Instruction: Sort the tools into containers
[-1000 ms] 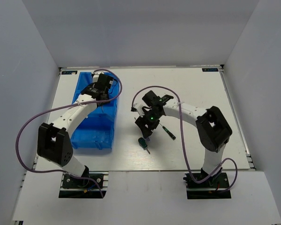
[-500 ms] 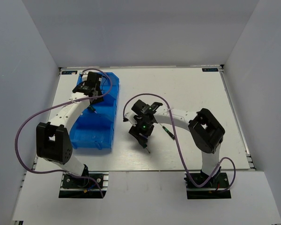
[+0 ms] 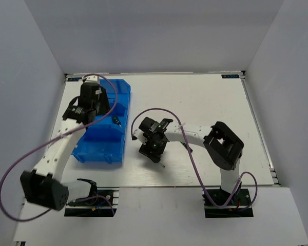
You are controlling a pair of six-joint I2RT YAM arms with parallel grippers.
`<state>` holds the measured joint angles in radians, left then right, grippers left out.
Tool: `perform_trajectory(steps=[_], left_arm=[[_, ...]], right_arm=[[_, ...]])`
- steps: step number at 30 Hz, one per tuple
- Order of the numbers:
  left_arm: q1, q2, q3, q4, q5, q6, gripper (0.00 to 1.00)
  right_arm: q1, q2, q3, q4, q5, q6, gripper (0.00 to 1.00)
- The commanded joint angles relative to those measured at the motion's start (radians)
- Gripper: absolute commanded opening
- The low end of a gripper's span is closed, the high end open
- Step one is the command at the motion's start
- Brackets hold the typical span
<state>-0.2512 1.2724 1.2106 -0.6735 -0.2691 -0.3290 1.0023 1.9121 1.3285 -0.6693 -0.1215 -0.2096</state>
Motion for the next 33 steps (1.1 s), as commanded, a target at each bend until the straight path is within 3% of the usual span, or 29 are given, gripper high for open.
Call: perform_trajectory(steps=[1, 10, 15, 21, 24, 28, 29, 33], left_arm=[[-0.007, -0.134, -0.031, 0.003, 0.082, 0.042, 0.61], [0.003, -0.304, -0.126, -0.069, 0.122, 0.001, 0.61], [0.003, -0.326, -0.126, -0.087, 0.131, 0.001, 0.61], [0.003, -0.326, -0.126, -0.087, 0.151, 0.001, 0.61], [0.003, -0.326, -0.126, -0.087, 0.16, 0.001, 0.61], [0.003, -0.335, -0.117, -0.097, 0.16, 0.001, 0.61], [0.003, -0.335, -0.117, -0.097, 0.16, 0.001, 0.61], [0.003, -0.344, -0.108, -0.106, 0.16, 0.001, 0.61]], right_arm=[[0.018, -0.021, 0.009, 0.037, 0.162, 0.003, 0.71], [0.039, -0.079, -0.067, -0.001, 0.169, 0.019, 0.67], [0.05, -0.116, -0.143, 0.007, 0.178, 0.029, 0.69], [0.059, -0.145, -0.152, 0.068, 0.313, -0.02, 0.74], [0.055, -0.145, -0.115, 0.034, 0.263, -0.01, 0.74], [0.061, -0.163, -0.114, -0.021, 0.101, 0.053, 0.59], [0.067, -0.168, -0.118, -0.044, 0.088, 0.052, 0.49], [0.082, -0.186, -0.103, -0.067, 0.049, 0.068, 0.33]])
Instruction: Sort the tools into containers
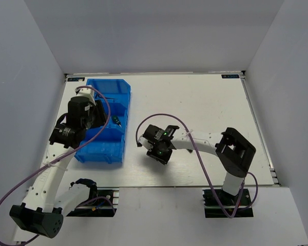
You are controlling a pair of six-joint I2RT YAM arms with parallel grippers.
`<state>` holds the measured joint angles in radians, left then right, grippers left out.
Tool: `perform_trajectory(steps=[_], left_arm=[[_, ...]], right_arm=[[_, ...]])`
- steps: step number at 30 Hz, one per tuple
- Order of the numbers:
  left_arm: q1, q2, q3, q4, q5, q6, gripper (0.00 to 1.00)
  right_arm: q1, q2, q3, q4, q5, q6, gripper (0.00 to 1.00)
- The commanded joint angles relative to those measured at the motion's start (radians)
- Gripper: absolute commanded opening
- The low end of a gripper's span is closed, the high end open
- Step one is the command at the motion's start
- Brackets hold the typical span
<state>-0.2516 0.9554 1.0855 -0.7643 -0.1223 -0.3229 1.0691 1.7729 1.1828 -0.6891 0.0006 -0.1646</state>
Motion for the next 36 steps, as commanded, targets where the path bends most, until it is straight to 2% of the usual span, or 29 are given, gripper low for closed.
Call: perform_trajectory(steps=[1, 7, 11, 13, 21, 27, 31, 36], left_arm=[[0.003, -0.027, 0.017, -0.015, 0.013, -0.005, 0.61], [0.003, -0.037, 0.027, -0.015, 0.013, -0.005, 0.61], [0.003, -0.037, 0.027, -0.024, 0.013, -0.005, 0.61], [0.003, -0.037, 0.027, -0.024, 0.013, -0.005, 0.61], [0.003, -0.037, 0.027, -0.033, 0.013, -0.015, 0.61], [0.003, -0.055, 0.018, -0.055, 0.004, -0.015, 0.61], [0.003, -0.064, 0.017, -0.055, 0.004, -0.015, 0.61], [0.003, -0.064, 0.017, -0.064, 0.004, -0.015, 0.61]], right_arm=[[0.017, -0.049, 0.046, -0.056, -0.086, 0.027, 0.32], [0.012, -0.047, 0.028, -0.055, -0.077, 0.043, 0.32], [0.014, -0.084, 0.029, -0.05, -0.08, 0.034, 0.38], [0.014, -0.087, 0.038, -0.041, -0.09, 0.033, 0.38], [0.012, -0.021, 0.078, -0.035, -0.16, 0.053, 0.37], [0.008, 0.028, 0.138, -0.001, -0.111, 0.045, 0.37], [0.009, 0.062, 0.218, 0.016, -0.021, 0.001, 0.5], [0.009, 0.082, 0.256, 0.042, 0.025, -0.03, 0.52]])
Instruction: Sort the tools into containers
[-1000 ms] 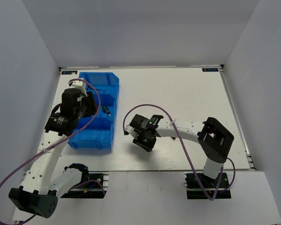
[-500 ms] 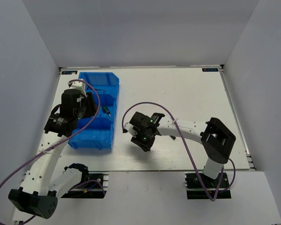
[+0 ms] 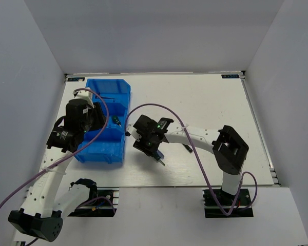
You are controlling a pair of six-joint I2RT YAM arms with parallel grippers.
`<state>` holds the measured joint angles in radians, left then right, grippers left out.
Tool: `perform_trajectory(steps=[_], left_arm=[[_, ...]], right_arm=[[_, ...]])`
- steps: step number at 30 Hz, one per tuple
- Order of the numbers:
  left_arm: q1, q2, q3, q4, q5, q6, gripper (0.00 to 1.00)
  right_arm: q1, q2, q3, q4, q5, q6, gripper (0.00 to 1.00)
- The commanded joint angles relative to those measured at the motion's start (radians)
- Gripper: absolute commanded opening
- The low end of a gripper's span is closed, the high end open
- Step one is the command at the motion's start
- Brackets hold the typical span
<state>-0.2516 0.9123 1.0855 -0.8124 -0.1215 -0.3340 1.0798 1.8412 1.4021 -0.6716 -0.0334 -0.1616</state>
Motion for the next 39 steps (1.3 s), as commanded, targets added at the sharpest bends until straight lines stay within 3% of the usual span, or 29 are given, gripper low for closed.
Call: perform_trajectory(steps=[1, 8, 27, 39], left_arm=[[0.003, -0.021, 0.017, -0.016, 0.003, -0.003, 0.61], [0.003, -0.021, 0.017, -0.016, 0.003, -0.003, 0.61], [0.003, -0.012, 0.017, -0.007, 0.013, -0.003, 0.61], [0.003, -0.003, 0.017, -0.007, 0.013, -0.003, 0.61]], right_arm=[[-0.001, 0.023, 0.034, 0.026, 0.062, -0.032, 0.52], [-0.004, 0.041, -0.005, 0.033, 0.09, -0.035, 0.57], [0.005, 0.053, -0.133, 0.056, 0.062, 0.005, 0.57], [0.035, 0.086, -0.118, 0.078, 0.098, -0.003, 0.52]])
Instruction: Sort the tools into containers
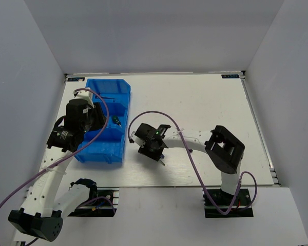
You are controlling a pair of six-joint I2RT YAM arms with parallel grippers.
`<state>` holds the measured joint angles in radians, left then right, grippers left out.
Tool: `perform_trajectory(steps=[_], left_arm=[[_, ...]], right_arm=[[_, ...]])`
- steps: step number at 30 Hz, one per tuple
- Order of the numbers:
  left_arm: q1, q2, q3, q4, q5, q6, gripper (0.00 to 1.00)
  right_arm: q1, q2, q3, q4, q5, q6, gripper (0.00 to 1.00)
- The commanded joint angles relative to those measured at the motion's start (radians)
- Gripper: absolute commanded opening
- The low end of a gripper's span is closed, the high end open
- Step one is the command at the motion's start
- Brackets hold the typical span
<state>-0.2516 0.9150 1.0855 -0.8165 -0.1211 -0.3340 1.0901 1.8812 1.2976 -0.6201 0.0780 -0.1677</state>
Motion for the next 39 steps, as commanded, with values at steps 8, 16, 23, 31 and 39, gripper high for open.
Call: perform_trajectory(steps=[8, 16, 23, 31, 39], left_arm=[[0.003, -0.005, 0.017, -0.003, 0.012, -0.003, 0.61], [0.003, 0.004, 0.017, 0.007, 0.012, -0.003, 0.61], [0.003, 0.004, 0.017, 0.007, 0.012, -0.003, 0.61], [0.003, 0.004, 0.017, 0.007, 0.012, -0.003, 0.61], [0.003, -0.005, 0.008, 0.007, 0.012, -0.003, 0.61]], right_arm=[[0.068, 0.036, -0.021, 0.017, 0.017, -0.003, 0.49], [0.1, 0.038, -0.026, 0.008, 0.028, 0.0, 0.49], [0.126, 0.013, -0.012, 0.017, 0.091, -0.035, 0.51], [0.149, 0.013, -0.024, 0.016, 0.129, -0.036, 0.48], [0.175, 0.019, -0.035, 0.026, 0.203, -0.023, 0.43]])
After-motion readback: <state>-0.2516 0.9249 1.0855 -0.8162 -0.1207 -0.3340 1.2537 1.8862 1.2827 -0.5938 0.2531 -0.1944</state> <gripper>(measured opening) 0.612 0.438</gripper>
